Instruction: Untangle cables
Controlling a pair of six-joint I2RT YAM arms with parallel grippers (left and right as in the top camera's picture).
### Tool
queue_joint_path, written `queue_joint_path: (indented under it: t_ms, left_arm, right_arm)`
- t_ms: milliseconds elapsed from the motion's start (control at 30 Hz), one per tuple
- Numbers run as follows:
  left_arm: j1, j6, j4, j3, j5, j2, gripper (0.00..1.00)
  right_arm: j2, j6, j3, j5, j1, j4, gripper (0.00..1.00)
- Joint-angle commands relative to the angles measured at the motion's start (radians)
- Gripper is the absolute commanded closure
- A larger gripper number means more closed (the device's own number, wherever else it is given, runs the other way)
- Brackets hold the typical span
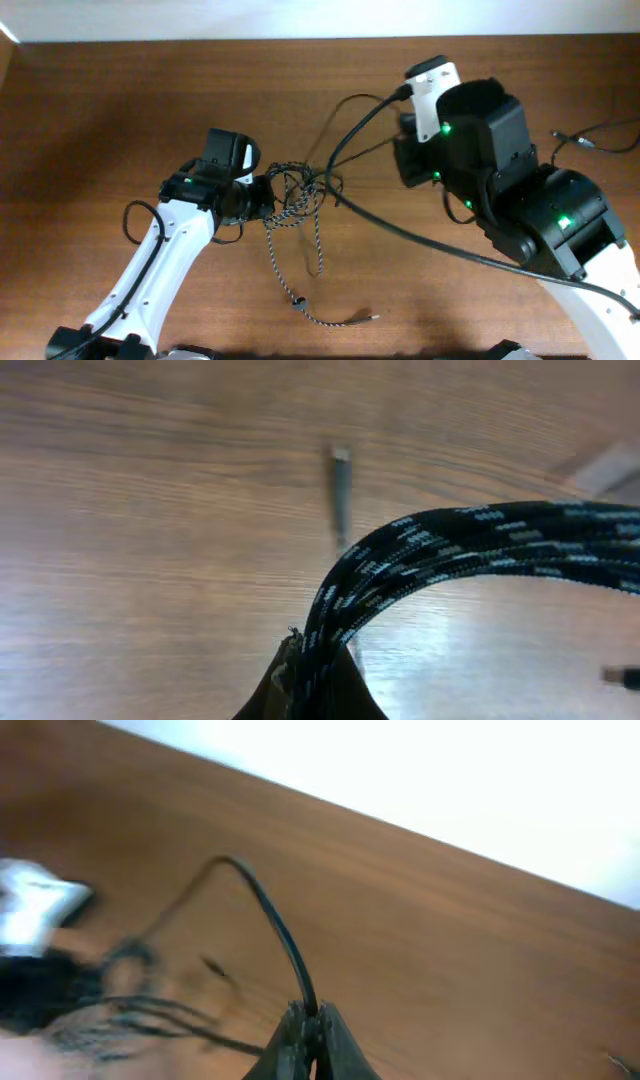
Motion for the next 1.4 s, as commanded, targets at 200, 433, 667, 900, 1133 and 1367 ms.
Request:
queue_joint_path:
  t_ms: [200, 433, 667, 900, 1133, 1367]
  left_arm:
    - [0.183, -0.019, -0.151, -0.011, -0.288, 0.014, 1.0]
    - [0.216, 0.053, 0.042, -0.011, 0.197, 0.014, 1.0]
    - [0.467, 0.288, 0.177, -0.011, 0.983, 0.014, 1.0]
    - [0.484, 0.37, 0.18, -0.011, 0.981, 0.014, 1.0]
    - [0.483, 0.348, 0.284, -0.011, 0.824, 0.014, 1.0]
    - [0.483, 0.347, 0.311, -0.011, 0.941, 0.014, 1.0]
  right_arm:
    - [0.03, 0.349, 0.013, 0.484, -0.157, -0.127, 0.79]
    - [0.153, 0.336, 0.013, -0.384, -0.199, -0.158, 0.64]
    - [0.169, 0.266, 0.011, -0.897, -0.198, -0.066, 0.65]
    - [0.337, 0.342, 0.011, -1.156, -0.124, 0.08, 0.73]
    - [0.353, 0.498, 0.011, -1.033, -0.059, 0.082, 0.45]
    - [0.384, 0.769, 0.011, -0.877, 0.058, 0.216, 0.55]
